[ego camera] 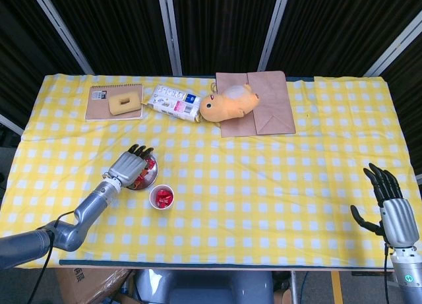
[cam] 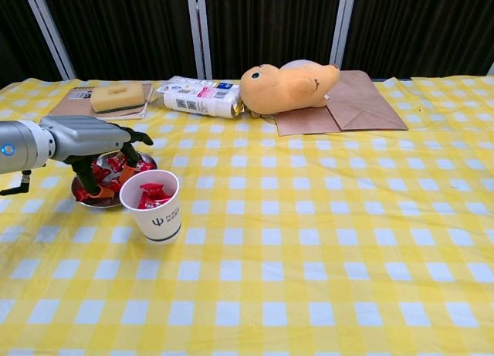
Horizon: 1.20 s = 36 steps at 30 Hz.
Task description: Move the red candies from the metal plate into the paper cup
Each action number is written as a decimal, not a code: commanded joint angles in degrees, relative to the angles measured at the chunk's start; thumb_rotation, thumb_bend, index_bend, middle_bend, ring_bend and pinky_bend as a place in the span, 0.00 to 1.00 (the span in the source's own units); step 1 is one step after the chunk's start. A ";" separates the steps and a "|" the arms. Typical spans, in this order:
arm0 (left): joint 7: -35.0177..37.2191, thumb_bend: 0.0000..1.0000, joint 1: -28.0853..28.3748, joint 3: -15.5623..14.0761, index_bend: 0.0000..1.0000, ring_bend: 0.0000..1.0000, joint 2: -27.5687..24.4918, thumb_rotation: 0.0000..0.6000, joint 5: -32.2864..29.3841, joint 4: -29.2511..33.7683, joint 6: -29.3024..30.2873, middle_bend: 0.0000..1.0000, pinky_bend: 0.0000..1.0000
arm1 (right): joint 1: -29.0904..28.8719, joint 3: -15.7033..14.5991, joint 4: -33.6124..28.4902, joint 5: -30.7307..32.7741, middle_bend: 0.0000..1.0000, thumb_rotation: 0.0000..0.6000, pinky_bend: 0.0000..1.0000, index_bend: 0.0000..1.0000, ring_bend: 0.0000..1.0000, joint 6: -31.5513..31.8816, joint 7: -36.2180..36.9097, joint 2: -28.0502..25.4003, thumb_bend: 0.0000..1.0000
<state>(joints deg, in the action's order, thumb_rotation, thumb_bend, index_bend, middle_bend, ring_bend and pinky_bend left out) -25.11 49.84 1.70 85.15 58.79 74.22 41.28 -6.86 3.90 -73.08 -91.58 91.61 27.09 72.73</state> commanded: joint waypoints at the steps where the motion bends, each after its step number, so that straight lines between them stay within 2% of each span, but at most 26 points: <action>1: 0.22 0.37 -0.20 -0.02 0.55 0.00 -0.16 1.00 -0.09 -0.09 0.13 0.00 0.00 | 0.02 0.00 -0.02 0.01 0.00 1.00 0.00 0.00 0.00 0.03 0.00 0.02 0.42; 20: 2.58 0.43 -1.16 1.59 0.60 0.00 -1.73 1.00 1.94 2.65 3.17 0.01 0.00 | 0.06 0.12 0.05 0.10 0.00 1.00 0.00 0.00 0.00 0.08 0.31 0.03 0.42; 25: 2.79 0.43 -1.28 2.88 0.60 0.00 -4.50 1.00 3.33 7.29 5.53 0.01 0.00 | 0.04 0.13 0.12 0.06 0.00 1.00 0.00 0.00 0.00 0.09 0.33 0.05 0.42; 31: 2.81 0.43 -1.17 4.66 0.60 0.00 -9.01 1.00 6.06 15.97 8.50 0.01 0.00 | -0.02 0.13 0.15 0.08 0.00 1.00 0.00 0.00 0.00 -0.01 0.26 0.15 0.42; 36: 1.55 0.43 -0.90 4.55 0.60 0.00 -10.85 1.00 7.44 21.87 8.99 0.01 0.00 | -0.03 0.14 0.13 0.03 0.00 1.00 0.00 0.00 0.00 0.03 0.22 0.17 0.42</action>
<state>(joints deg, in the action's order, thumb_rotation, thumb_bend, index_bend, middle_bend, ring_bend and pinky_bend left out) -22.85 48.77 6.11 75.34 65.27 94.11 49.69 -6.89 4.04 -72.95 -91.55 91.64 27.32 72.90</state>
